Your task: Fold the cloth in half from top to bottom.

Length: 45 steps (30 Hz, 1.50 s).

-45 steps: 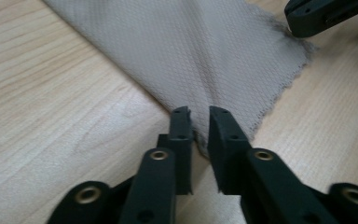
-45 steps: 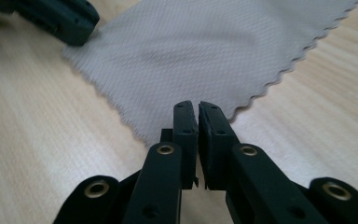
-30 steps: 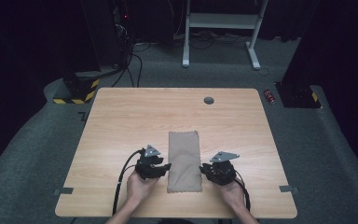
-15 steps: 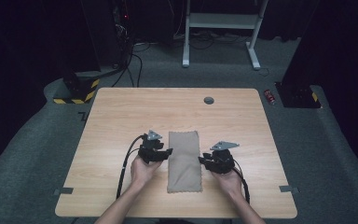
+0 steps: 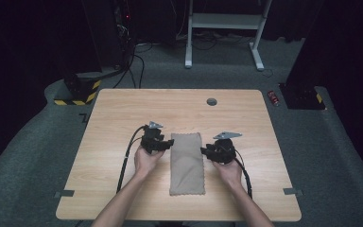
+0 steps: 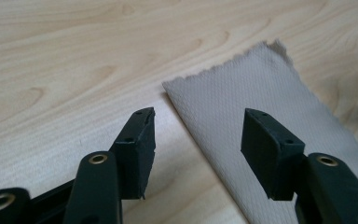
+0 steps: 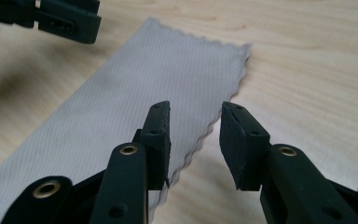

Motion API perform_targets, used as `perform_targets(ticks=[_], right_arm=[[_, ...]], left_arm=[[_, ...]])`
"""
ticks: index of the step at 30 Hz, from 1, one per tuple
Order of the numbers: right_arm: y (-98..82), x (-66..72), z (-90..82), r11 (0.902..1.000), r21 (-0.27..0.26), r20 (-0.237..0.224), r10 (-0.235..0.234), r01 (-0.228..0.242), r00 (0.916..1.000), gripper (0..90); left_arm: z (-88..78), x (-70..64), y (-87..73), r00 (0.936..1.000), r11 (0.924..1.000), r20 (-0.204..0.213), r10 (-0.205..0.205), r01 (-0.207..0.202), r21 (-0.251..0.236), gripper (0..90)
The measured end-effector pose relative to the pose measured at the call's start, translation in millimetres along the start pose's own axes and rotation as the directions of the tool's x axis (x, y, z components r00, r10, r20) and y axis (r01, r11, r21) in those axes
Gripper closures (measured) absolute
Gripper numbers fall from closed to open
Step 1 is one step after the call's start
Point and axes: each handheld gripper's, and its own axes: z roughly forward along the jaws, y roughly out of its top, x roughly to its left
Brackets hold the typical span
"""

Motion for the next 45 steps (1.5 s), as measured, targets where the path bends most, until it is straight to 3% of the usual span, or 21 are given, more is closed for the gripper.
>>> perform_targets(ticks=[7, 10, 14, 23, 29, 36, 45], right_arm=[[16.2, -6.5, 16.7, 0.9999, 0.014, 0.039, 0.0, 0.0, 0.9992, 68.8], [21.9, -11.5, 22.8, 0.9998, 0.008, 0.057, 0.017, -0.018, 0.9982, 69.5], [27.3, -15.1, 29.7, 0.9996, -0.005, 0.08, 0.027, -0.027, 0.9965, 69.0], [36.0, -18.5, 51.2, 0.9989, 0.032, 0.094, 0.032, -0.035, 0.995, 66.6], [43.9, -18.0, 59.5, 0.9988, 0.04, 0.127, 0.022, -0.028, 0.9916, 66.1], [45.7, -20.9, 69.9, 0.9961, 0.085, 0.142, 0.011, -0.023, 0.9898, 66.6], [48.7, -19.4, 74.0, 0.9952, 0.098, 0.136, -0.025, 0.012, 0.9904, 78.9]], left_arm=[[16.9, 2.1, 12.0, 0.9988, 0.9998, -0.048, 0.006, -0.005, 0.02, 45.3], [22.3, 1.1, 16.2, 0.9986, 1.0, -0.053, 0.001, -0.001, 0.0, 46.4], [29.5, -0.4, 17.4, 0.9967, 0.9992, -0.077, 0.024, -0.022, 0.035, 46.6], [35.0, 6.2, 15.5, 0.9938, 0.9987, -0.111, -0.004, 0.01, 0.051, 47.7], [36.5, 7.0, 15.8, 0.9933, 0.9983, -0.116, 0.003, 0.004, 0.058, 48.7], [39.0, 1.9, 17.4, 0.9931, 0.9976, -0.114, 0.027, -0.019, 0.067, 51.3], [40.9, -1.7, 20.1, 0.9916, 0.9948, -0.113, 0.063, -0.054, 0.086, 66.5]])
